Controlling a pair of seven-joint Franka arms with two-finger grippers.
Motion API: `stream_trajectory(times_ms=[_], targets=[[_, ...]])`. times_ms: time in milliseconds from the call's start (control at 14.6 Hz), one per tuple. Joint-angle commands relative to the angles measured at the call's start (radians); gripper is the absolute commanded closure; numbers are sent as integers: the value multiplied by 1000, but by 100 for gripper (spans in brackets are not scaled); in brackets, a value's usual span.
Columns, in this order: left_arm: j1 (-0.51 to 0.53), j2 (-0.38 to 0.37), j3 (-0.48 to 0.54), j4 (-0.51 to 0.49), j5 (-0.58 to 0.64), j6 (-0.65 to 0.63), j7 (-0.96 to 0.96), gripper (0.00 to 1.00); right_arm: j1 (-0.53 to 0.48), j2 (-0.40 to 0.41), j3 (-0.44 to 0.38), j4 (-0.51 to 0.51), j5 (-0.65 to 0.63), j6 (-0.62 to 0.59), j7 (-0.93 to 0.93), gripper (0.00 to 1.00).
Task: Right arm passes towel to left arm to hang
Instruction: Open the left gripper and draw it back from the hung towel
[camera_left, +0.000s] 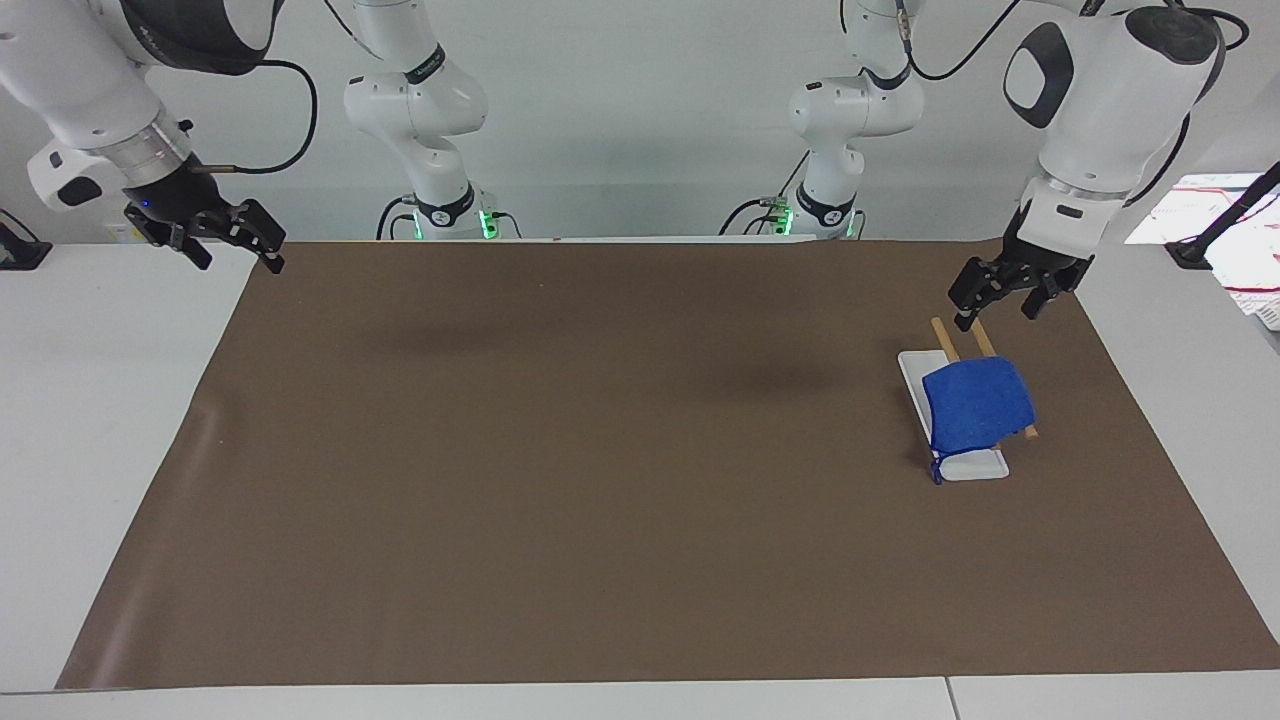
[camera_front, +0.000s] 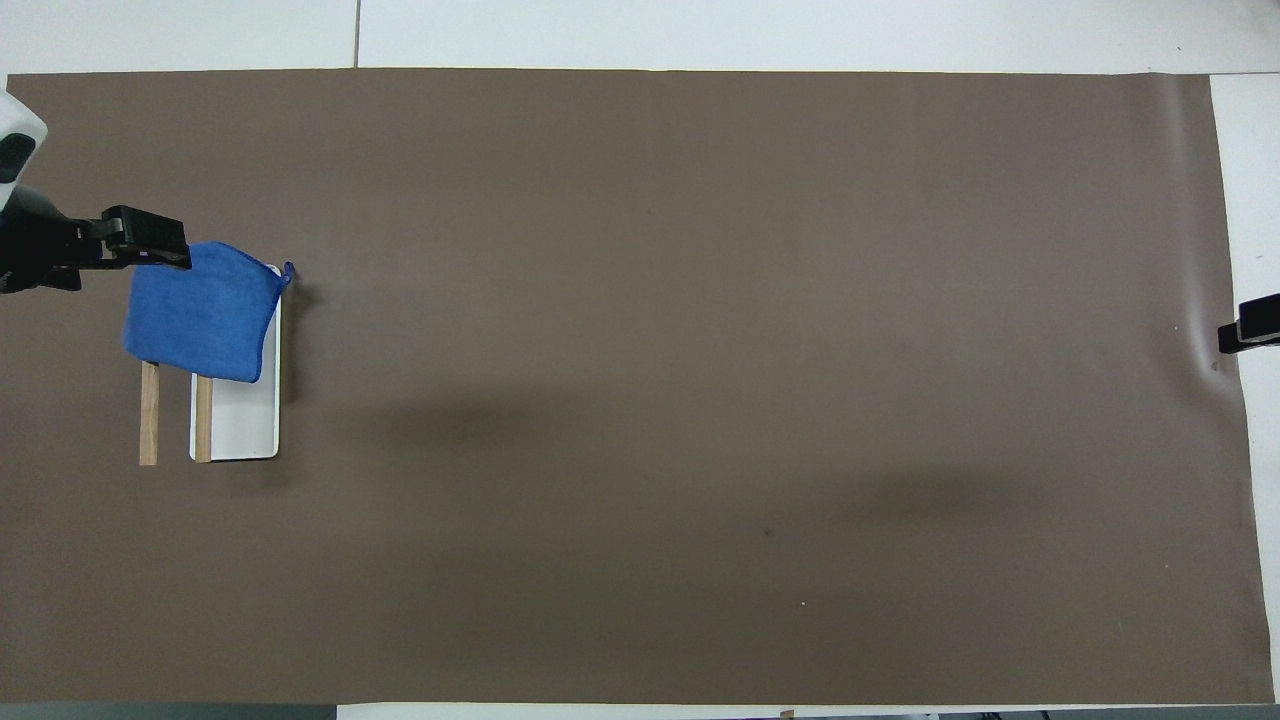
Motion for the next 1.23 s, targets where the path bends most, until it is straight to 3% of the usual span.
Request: stream_trajectory(times_ms=[0, 205, 753, 1164], targets=[[-1, 54, 10, 105, -22, -110, 16, 0, 2, -19, -3, -23, 11, 7, 10, 0], [6, 53, 11, 129, -53, -156, 21, 0, 2, -19, -3, -23, 11, 7, 10, 0], [-5, -120, 14, -113, -41, -100, 21, 0, 2, -19, -3, -23, 11, 7, 10, 0], [-5, -93, 10, -67, -2, -63, 22, 0, 2, -18, -3, -23, 11, 7, 10, 0]])
